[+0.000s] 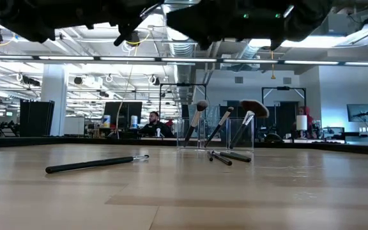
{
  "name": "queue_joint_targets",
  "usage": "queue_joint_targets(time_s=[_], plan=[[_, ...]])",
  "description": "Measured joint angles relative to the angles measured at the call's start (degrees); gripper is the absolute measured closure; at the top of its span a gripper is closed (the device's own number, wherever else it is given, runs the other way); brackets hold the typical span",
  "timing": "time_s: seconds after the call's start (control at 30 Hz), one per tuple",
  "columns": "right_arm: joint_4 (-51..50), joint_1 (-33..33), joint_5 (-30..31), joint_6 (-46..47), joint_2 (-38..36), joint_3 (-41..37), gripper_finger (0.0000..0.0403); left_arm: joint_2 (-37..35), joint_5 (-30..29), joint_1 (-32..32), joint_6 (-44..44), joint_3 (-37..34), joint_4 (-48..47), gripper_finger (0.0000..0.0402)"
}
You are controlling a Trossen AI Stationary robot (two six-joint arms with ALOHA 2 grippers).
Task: Put items in baskets/containers
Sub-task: Put the black blush brush into the transparent organizer
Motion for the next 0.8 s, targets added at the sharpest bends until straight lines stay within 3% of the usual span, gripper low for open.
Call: queue_joint_targets(time_s=[0.13,0.8], plan=[[1.8,0.0,-3.4,2.8,2.8,2.9,0.0282,2.7,0.0,0.0,0.0,0.0,2.9,0.0382],[1.3,-0.1,-3.5,4.0,4.9,6.4,0.0282,3.7,0.2,0.3,0.0,0.1,5.9,0.0381]])
